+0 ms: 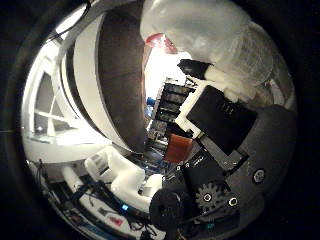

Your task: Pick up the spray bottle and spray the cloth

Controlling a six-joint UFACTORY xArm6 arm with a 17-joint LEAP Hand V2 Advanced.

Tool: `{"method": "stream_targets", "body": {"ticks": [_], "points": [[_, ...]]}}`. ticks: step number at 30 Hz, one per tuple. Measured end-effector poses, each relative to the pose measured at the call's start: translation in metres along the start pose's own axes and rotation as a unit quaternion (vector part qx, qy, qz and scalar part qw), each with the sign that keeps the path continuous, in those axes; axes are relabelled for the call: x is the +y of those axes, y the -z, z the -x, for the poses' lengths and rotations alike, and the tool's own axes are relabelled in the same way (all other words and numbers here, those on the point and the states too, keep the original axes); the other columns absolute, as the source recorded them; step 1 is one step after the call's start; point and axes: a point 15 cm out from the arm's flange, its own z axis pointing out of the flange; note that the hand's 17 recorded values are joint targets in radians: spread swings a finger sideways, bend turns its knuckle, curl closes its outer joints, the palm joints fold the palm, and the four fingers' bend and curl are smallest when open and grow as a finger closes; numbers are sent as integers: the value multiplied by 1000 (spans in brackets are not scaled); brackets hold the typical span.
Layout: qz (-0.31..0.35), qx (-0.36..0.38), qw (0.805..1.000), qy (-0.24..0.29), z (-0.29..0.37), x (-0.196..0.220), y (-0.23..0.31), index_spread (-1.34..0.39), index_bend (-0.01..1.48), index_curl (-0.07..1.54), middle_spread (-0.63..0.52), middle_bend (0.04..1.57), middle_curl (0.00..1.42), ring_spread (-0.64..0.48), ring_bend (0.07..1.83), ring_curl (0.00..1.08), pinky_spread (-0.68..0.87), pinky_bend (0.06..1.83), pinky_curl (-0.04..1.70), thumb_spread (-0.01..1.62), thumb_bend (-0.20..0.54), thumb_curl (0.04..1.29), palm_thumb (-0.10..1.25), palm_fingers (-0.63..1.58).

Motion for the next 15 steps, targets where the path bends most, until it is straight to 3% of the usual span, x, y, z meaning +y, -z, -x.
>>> {"method": "stream_targets", "body": {"ticks": [10,15], "points": [[-5,7,1000,0,-5,-2,5,-216,939,662,-63,1277,538,-171,1328,546,-287,1022,1058,1012,-30,578,924,1131],[4,8,1000,2,-6,2,4,-246,542,641,-76,1105,511,-167,1292,534,-379,1048,912,911,-27,586,874,911]]}}
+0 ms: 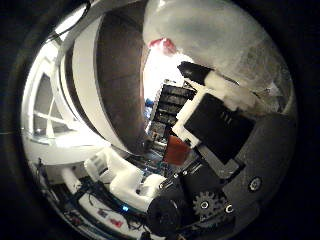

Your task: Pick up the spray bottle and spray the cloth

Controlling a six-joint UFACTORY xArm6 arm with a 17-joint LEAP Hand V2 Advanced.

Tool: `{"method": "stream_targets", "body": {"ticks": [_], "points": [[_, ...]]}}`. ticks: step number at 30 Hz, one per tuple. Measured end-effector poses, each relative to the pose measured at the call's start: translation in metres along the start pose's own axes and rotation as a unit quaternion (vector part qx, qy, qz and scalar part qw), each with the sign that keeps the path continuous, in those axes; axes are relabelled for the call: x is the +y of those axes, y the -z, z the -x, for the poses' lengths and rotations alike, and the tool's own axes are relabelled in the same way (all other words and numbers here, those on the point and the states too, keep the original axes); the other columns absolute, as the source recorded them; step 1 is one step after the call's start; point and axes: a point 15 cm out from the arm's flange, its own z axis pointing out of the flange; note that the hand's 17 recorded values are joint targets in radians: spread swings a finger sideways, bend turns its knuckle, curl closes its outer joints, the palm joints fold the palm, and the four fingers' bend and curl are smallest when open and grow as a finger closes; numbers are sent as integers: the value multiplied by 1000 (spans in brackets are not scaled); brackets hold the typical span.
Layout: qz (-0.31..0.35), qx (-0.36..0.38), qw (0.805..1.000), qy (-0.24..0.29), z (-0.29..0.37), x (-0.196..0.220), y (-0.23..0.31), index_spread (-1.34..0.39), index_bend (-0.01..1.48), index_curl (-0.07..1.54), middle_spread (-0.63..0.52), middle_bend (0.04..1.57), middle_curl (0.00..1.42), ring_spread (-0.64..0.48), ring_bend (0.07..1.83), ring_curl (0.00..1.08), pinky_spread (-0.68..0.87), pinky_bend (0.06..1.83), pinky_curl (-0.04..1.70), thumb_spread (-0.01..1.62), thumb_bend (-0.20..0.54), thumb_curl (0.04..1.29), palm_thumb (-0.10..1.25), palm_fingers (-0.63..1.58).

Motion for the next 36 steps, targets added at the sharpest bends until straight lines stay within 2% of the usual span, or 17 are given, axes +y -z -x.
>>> {"method": "stream_targets", "body": {"ticks": [2,4,9,12,14,18,22,28,36], "points": [[3,-1,1000,0,0,1,-1,-261,380,617,-89,1030,500,-168,1290,531,-414,1020,874,905,-21,588,883,710],[10,2,1000,1,-1,5,0,-285,311,606,-96,979,498,-161,1281,527,-416,992,852,913,-23,583,885,640],[17,5,1000,2,-1,7,0,-329,313,597,-97,929,505,-139,1188,512,-315,826,832,979,-21,564,883,418],[18,5,1000,3,0,7,-1,-331,367,602,-81,892,502,-109,1107,504,-191,727,831,1011,-20,555,873,275],[19,4,1000,3,1,7,-1,-320,371,581,-62,823,480,-77,991,469,-65,700,817,1025,-22,548,864,164],[29,12,999,10,1,10,2,-273,326,526,-24,704,438,-17,883,428,164,641,762,1027,-24,531,831,108],[28,15,999,11,1,9,7,-249,278,481,10,604,404,22,782,390,299,585,686,1029,-23,519,816,115],[26,29,999,14,-6,8,25,-240,212,442,36,494,375,52,685,356,378,520,597,1023,-24,507,801,175],[22,39,999,9,-16,9,43,-235,180,416,62,378,353,104,541,309,409,467,507,1020,-23,498,802,178]]}}
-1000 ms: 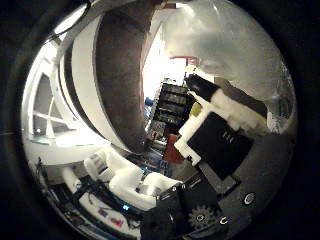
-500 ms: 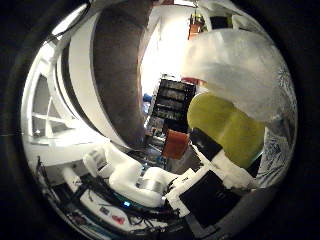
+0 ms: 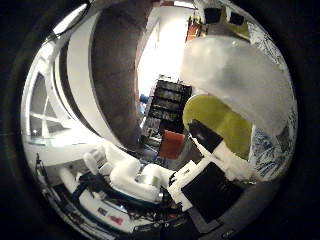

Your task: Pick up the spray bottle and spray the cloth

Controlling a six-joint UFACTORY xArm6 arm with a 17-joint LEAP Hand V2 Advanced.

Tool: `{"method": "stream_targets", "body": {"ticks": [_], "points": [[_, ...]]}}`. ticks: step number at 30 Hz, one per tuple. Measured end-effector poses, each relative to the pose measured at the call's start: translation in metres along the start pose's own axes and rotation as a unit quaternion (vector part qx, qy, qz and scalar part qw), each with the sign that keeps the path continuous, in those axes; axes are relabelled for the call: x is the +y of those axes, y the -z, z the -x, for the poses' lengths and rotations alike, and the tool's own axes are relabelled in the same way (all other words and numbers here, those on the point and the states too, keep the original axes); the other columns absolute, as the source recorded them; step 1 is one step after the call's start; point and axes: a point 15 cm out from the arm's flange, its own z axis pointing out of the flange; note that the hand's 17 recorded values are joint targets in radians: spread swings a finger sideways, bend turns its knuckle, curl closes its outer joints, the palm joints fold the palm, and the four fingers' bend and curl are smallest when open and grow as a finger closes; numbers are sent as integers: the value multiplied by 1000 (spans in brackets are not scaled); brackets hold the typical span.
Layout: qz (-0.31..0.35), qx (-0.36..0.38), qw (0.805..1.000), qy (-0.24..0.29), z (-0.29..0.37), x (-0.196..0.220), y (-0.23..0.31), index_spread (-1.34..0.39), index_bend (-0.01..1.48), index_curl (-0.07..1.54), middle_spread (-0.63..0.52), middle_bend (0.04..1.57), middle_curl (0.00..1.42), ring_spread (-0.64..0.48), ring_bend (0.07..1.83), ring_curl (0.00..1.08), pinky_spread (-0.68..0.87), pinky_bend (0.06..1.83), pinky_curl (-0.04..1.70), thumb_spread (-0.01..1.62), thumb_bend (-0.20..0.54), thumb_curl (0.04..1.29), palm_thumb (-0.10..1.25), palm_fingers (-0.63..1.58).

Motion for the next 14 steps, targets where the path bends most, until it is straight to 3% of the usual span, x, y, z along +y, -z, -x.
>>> {"method": "stream_targets", "body": {"ticks": [14], "points": [[-25,15,999,20,11,-5,52,-215,166,345,73,309,355,123,464,284,403,433,380,1021,-22,489,797,244]]}}
